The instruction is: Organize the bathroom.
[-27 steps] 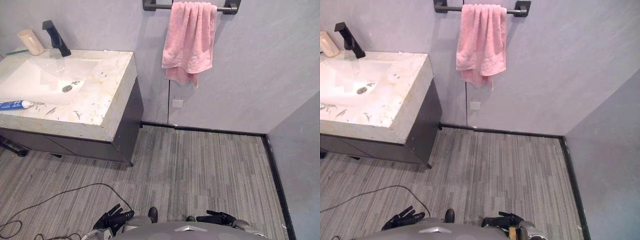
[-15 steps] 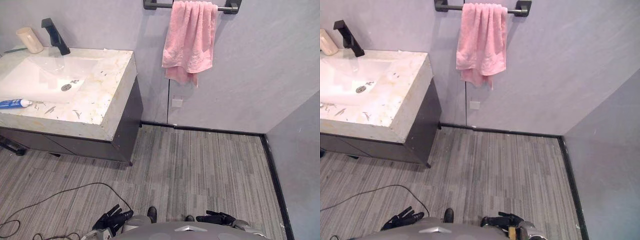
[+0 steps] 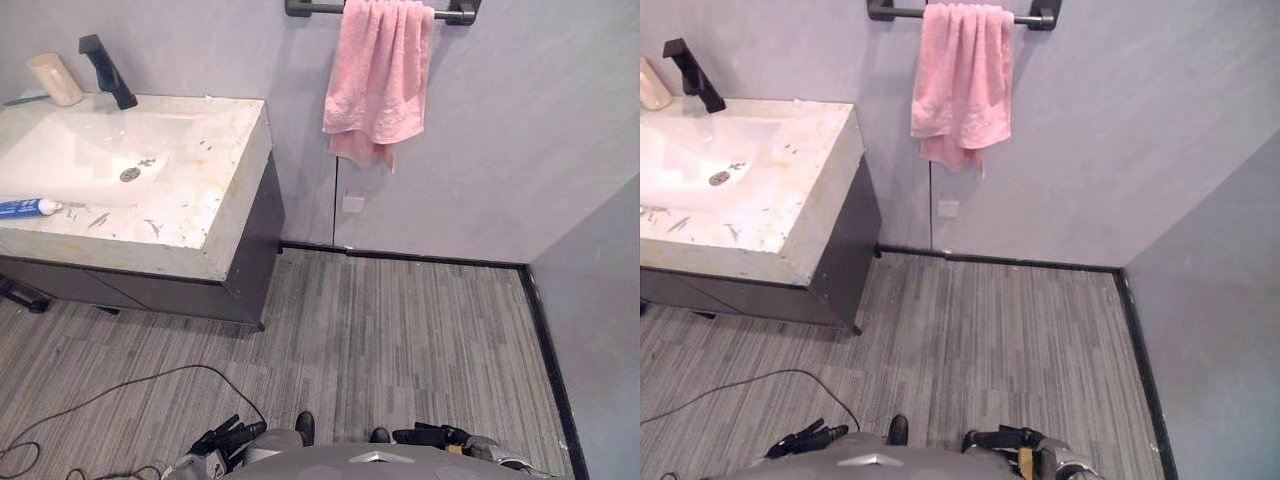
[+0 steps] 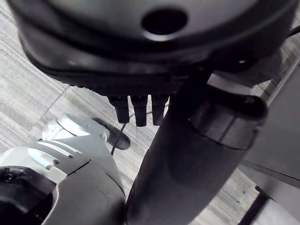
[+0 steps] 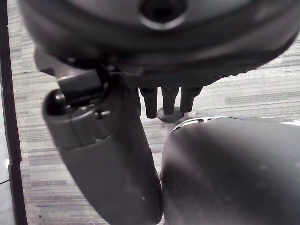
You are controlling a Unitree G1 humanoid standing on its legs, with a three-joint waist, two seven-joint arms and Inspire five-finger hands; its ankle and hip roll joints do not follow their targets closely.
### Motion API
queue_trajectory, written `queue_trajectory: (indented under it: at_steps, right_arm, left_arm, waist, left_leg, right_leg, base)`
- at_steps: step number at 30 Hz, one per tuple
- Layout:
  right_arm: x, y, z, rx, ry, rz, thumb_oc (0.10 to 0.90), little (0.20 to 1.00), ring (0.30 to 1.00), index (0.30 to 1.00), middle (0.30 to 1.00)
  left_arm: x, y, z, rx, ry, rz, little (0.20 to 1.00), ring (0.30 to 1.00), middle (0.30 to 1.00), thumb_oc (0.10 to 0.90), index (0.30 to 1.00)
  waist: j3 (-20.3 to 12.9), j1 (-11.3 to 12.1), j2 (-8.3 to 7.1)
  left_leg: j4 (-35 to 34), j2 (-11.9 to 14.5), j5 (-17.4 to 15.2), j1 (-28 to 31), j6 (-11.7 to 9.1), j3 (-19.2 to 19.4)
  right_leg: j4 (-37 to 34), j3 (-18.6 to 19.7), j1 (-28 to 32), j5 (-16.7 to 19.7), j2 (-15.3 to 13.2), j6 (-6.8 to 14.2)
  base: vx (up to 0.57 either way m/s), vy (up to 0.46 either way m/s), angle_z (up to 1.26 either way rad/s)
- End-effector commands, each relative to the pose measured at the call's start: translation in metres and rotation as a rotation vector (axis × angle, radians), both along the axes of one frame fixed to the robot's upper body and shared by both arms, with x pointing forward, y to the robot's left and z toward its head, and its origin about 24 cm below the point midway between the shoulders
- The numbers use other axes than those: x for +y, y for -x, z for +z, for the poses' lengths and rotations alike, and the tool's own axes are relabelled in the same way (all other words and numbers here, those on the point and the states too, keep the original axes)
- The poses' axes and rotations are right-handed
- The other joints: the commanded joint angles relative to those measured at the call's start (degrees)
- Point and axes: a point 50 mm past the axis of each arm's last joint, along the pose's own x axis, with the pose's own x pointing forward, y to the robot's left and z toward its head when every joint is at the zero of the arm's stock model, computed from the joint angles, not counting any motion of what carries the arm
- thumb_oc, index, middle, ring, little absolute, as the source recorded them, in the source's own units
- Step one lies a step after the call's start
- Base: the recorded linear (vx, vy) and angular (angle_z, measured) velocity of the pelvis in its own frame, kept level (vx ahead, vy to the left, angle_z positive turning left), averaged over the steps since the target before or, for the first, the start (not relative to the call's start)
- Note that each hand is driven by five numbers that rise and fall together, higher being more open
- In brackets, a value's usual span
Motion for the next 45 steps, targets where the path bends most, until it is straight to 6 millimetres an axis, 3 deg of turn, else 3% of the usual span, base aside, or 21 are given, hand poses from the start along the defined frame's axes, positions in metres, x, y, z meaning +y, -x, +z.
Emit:
queue_trajectory:
  at_steps: [1, 10, 13, 14, 16, 18, 21, 24, 27, 28, 30, 34, 35, 37, 38, 40, 41, 42, 44, 45]
  right_arm:
    - [-0.011, 0.022, -0.002, 0.085, 0.048, -0.003, 0.800, 0.900, 0.900, 0.900, 0.900]
    - [-0.013, 0.017, -0.001, 0.056, 0.041, 0.006, 0.800, 0.900, 0.900, 0.900, 0.900]
    - [-0.014, 0.013, 0.001, 0.031, 0.045, 0.000, 0.800, 0.900, 0.900, 0.900, 0.900]
    - [-0.018, 0.011, 0.002, 0.016, 0.051, -0.004, 0.800, 0.900, 0.900, 0.900, 0.900]
    - [-0.020, 0.011, 0.003, 0.007, 0.052, -0.006, 0.800, 0.900, 0.900, 0.900, 0.900]
    - [-0.022, 0.011, 0.003, 0.008, 0.056, 0.007, 0.800, 0.900, 0.900, 0.900, 0.900]
    - [-0.024, 0.005, 0.005, 0.014, 0.053, 0.021, 0.800, 0.900, 0.900, 0.900, 0.900]
    - [-0.022, 0.006, 0.004, 0.034, 0.044, 0.035, 0.800, 0.900, 0.900, 0.900, 0.900]
    - [-0.019, 0.018, 0.002, 0.087, 0.032, 0.078, 0.800, 0.900, 0.900, 0.900, 0.900]
    - [-0.015, 0.023, 0.000, 0.096, 0.017, 0.102, 0.800, 0.900, 0.900, 0.900, 0.900]
    - [-0.012, 0.025, -0.001, 0.094, 0.005, 0.107, 0.800, 0.900, 0.900, 0.900, 0.900]
    - [-0.016, 0.023, 0.000, 0.079, 0.009, 0.131, 0.800, 0.900, 0.900, 0.900, 0.900]
    - [-0.019, 0.021, 0.001, 0.064, 0.014, 0.129, 0.800, 0.900, 0.900, 0.900, 0.900]
    - [-0.025, 0.015, 0.004, 0.034, 0.027, 0.129, 0.800, 0.900, 0.900, 0.900, 0.900]
    - [-0.026, 0.011, 0.005, 0.021, 0.032, 0.122, 0.800, 0.900, 0.900, 0.900, 0.900]
    - [-0.029, 0.006, 0.007, 0.002, 0.038, 0.091, 0.800, 0.900, 0.900, 0.900, 0.900]
    - [-0.033, -0.001, 0.010, -0.032, 0.047, 0.069, 0.800, 0.900, 0.900, 0.900, 0.900]
    - [-0.033, -0.002, 0.010, -0.036, 0.047, 0.068, 0.800, 0.900, 0.900, 0.900, 0.900]
    - [-0.035, -0.008, 0.012, -0.067, 0.048, 0.055, 0.800, 0.900, 0.900, 0.900, 0.900]
    - [-0.035, -0.012, 0.013, -0.082, 0.051, 0.055, 0.800, 0.900, 0.900, 0.900, 0.900]
  left_arm:
    - [-0.001, 0.024, -0.004, 0.153, -0.013, -0.087, 0.900, 0.900, 0.900, 0.800, 0.900]
    - [0.000, 0.023, -0.004, 0.169, 0.013, -0.094, 0.900, 0.900, 0.900, 0.800, 0.900]
    - [0.003, 0.022, -0.003, 0.176, -0.004, -0.119, 0.900, 0.900, 0.900, 0.800, 0.900]
    - [0.006, 0.023, -0.003, 0.190, -0.027, -0.127, 0.900, 0.900, 0.900, 0.800, 0.900]
    - [0.008, 0.023, -0.002, 0.195, -0.036, -0.109, 0.900, 0.900, 0.900, 0.800, 0.900]
    - [0.011, 0.020, -0.001, 0.186, -0.047, -0.098, 0.900, 0.900, 0.900, 0.800, 0.900]
    - [0.019, 0.013, 0.002, 0.151, -0.057, -0.060, 0.900, 0.900, 0.900, 0.800, 0.900]
    - [0.024, 0.011, 0.003, 0.147, -0.071, -0.031, 0.900, 0.900, 0.900, 0.800, 0.900]
    - [0.020, 0.024, 0.001, 0.166, -0.061, 0.007, 0.900, 0.900, 0.900, 0.800, 0.900]
    - [0.018, 0.033, 0.000, 0.169, -0.047, 0.020, 0.900, 0.900, 0.900, 0.800, 0.900]
    - [0.019, 0.040, 0.000, 0.167, -0.041, 0.034, 0.900, 0.900, 0.900, 0.800, 0.900]
    - [0.020, 0.044, 0.000, 0.123, -0.016, 0.084, 0.900, 0.900, 0.900, 0.800, 0.900]
    - [0.021, 0.039, 0.001, 0.088, -0.019, 0.096, 0.900, 0.900, 0.900, 0.800, 0.900]
    - [0.024, 0.022, 0.003, 0.008, -0.033, 0.113, 0.900, 0.900, 0.900, 0.800, 0.900]
    - [0.026, 0.014, 0.005, -0.017, -0.044, 0.115, 0.900, 0.900, 0.900, 0.800, 0.900]
    - [0.031, -0.002, 0.009, -0.071, -0.073, 0.095, 0.900, 0.900, 0.900, 0.800, 0.900]
    - [0.036, -0.022, 0.016, -0.144, -0.105, 0.086, 0.900, 0.900, 0.900, 0.800, 0.900]
    - [0.037, -0.024, 0.017, -0.152, -0.110, 0.082, 0.900, 0.900, 0.900, 0.800, 0.900]
    - [0.043, -0.037, 0.024, -0.207, -0.135, 0.066, 0.900, 0.900, 0.900, 0.800, 0.900]
    - [0.044, -0.039, 0.026, -0.222, -0.147, 0.057, 0.900, 0.900, 0.900, 0.800, 0.900]
  waist:
    - [-0.2, 0.5, 0.35]
    - [1.1, 0.3, 0.78]
    - [1.8, 0.5, 1.49]
    - [2.8, 0.1, 2.00]
    - [3.6, -0.6, 1.35]
    - [4.8, -1.6, -0.37]
    - [6.4, -2.3, -1.24]
    - [7.4, -2.8, -1.48]
    - [6.5, -3.2, -1.54]
    - [5.6, -3.5, -1.48]
    - [4.9, -3.6, -1.42]
    - [2.9, -3.6, -1.10]
    - [2.2, -3.4, -1.43]
    - [2.2, -2.9, -2.30]
    - [2.2, -2.7, -2.37]
    - [2.3, -2.1, -2.16]
    - [3.0, -1.1, -0.48]
    - [2.9, -0.9, -0.31]
    - [3.2, 0.7, 1.24]
    - [3.4, 1.3, 1.37]
  left_leg:
    - [8.7, -1.5, -7.6, -2.5, 1.4, 2.0]
    - [13.9, -3.8, -10.0, -4.1, 3.2, 1.7]
    - [14.6, -4.0, -10.4, -4.6, 4.2, 1.5]
    - [15.2, -4.3, -11.3, -4.2, 4.8, 1.2]
    - [15.8, -4.9, -12.5, -3.6, 4.5, 1.5]
    - [17.4, -5.7, -15.0, -2.8, 3.5, 1.9]
    - [20.4, -4.6, -18.2, -3.5, 1.9, 2.6]
    - [22.8, -2.3, -19.3, -3.6, 1.0, 2.6]
    - [23.0, 1.5, -19.4, -0.9, -0.9, 2.2]
    - [23.0, 3.8, -18.6, 0.7, -1.9, 1.4]
    - [23.8, 5.3, -15.8, 0.9, -2.5, 1.2]
    - [30.3, 7.5, -7.3, -0.4, -4.3, 0.5]
    - [35.9, 8.1, -3.6, -3.0, -4.7, 0.9]
    - [44.6, 8.8, -2.9, -9.5, -3.7, 2.4]
    - [45.4, 9.4, -3.1, -11.5, -3.4, 3.1]
    - [41.7, 9.9, -3.7, -13.8, -2.8, 4.6]
    - [26.4, 9.2, -2.1, -13.8, -3.6, 6.4]
    - [24.8, 8.9, -1.6, -14.2, -3.7, 6.1]
    - [14.4, 7.0, 0.4, -15.5, -4.9, 2.7]
    - [16.4, 5.8, 0.2, -16.5, -4.6, 1.2]
  right_leg:
    - [9.4, -0.8, -5.8, -0.7, -6.4, 5.6]
    - [16.9, 0.6, -8.3, 1.9, -10.2, 5.2]
    - [25.5, 1.1, -11.1, 4.0, -11.4, 4.1]
    - [32.3, 1.6, -15.5, 6.2, -11.3, 3.6]
    - [29.4, 1.1, -17.7, 8.2, -12.0, 4.3]
    - [17.6, 0.2, -18.8, 10.4, -13.4, 5.9]
    - [4.6, 0.7, -19.9, 12.5, -14.6, 7.4]
    - [6.2, 2.4, -20.7, 12.9, -15.6, 7.7]
    - [11.2, 2.8, -19.9, 10.5, -15.2, 8.1]
    - [14.3, 3.8, -20.0, 7.6, -13.4, 8.2]
    - [14.5, 3.1, -19.4, 5.8, -12.0, 7.4]
    - [13.2, 1.1, -17.4, 2.9, -8.3, 3.5]
    - [12.4, 0.0, -16.0, 1.5, -6.9, 1.4]
    - [11.8, -1.7, -13.9, -0.7, -5.7, -1.2]
    - [11.9, -2.5, -13.1, -1.5, -5.2, -2.0]
    - [11.7, -3.5, -11.1, -3.2, -4.4, -2.5]
    - [10.7, -4.0, -7.8, -4.7, -3.0, -1.6]
    - [10.4, -3.8, -7.7, -4.7, -2.9, -1.4]
    - [9.4, -2.7, -6.1, -5.3, -1.8, -0.4]
    - [9.7, -2.0, -5.9, -5.4, -1.8, -0.3]
  base:
    - [0.04, 0.068, -0.03]
    - [0.05, 0.066, -0.05]
    - [0.05, 0.078, -0.04]
    - [0.07, 0.041, -0.10]
    - [0.14, -0.070, -0.06]
    - [0.23, -0.251, 0.06]
    - [0.24, -0.330, 0.08]
    - [0.26, -0.266, 0.09]
    - [0.45, -0.291, 0.20]
    - [0.52, -0.325, 0.03]
    - [0.38, -0.257, 0.03]
    - [0.25, -0.199, 0.14]
    - [0.18, -0.216, 0.02]
    - [0.17, -0.240, 0.25]
    - [0.14, -0.166, 0.31]
    - [0.18, -0.004, 0.29]
    - [0.23, 0.091, 0.37]
    - [0.26, 0.124, 0.30]
    - [0.20, 0.053, -0.04]
    - [0.17, 0.003, -0.25]
